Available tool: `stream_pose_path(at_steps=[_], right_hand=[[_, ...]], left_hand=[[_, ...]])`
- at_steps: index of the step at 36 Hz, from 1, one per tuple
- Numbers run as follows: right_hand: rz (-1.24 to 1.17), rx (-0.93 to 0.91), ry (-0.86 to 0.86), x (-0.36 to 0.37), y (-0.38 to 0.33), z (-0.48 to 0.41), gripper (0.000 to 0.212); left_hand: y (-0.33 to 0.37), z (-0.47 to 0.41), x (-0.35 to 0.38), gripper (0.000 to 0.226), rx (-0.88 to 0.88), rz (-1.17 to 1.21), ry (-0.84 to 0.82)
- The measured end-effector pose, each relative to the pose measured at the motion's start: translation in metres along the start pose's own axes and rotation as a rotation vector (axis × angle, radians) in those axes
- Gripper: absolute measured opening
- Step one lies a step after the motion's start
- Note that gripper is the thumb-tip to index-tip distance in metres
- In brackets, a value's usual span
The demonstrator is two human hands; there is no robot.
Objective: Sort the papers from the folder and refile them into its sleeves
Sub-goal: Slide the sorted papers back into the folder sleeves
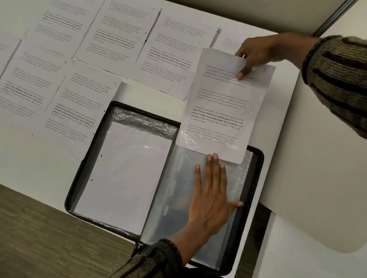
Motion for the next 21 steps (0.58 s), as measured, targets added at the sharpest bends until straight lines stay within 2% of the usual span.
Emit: stream_pose_path(at_steps=[4, 8, 14, 17, 21], right_hand=[[-0.014, -0.019, 0.011, -0.006, -0.004, 0.0, 0.042], [-0.009, -0.039, 0.007, -0.008, -0.008, 0.003, 0.043], [-0.005, -0.041, -0.016, -0.003, -0.009, 0.006, 0.04], [-0.013, -0.047, -0.004, -0.002, -0.01, 0.006, 0.039], [-0.017, -0.054, -0.002, -0.002, -0.011, 0.007, 0.039]], left_hand=[[0.002, -0.009, -0.003, 0.118, -0.023, 0.027, 0.005], [0.007, -0.021, -0.026, 0.112, -0.001, 0.196, 0.08], [0.007, -0.062, -0.055, 0.076, 0.066, 0.184, 0.124], [0.004, -0.087, -0.069, 0.048, 0.107, 0.158, 0.189], [0.001, -0.112, -0.079, 0.022, 0.115, 0.269, 0.167]])
Point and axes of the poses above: each hand's wrist, its own z-axis away from the middle knuckle, its own x-axis out of the palm, y = z × x, the point moved 7 cm from there along -z, towards the middle knuckle, and after that the axes turned 4 degrees about y, right-handed, at the moved point
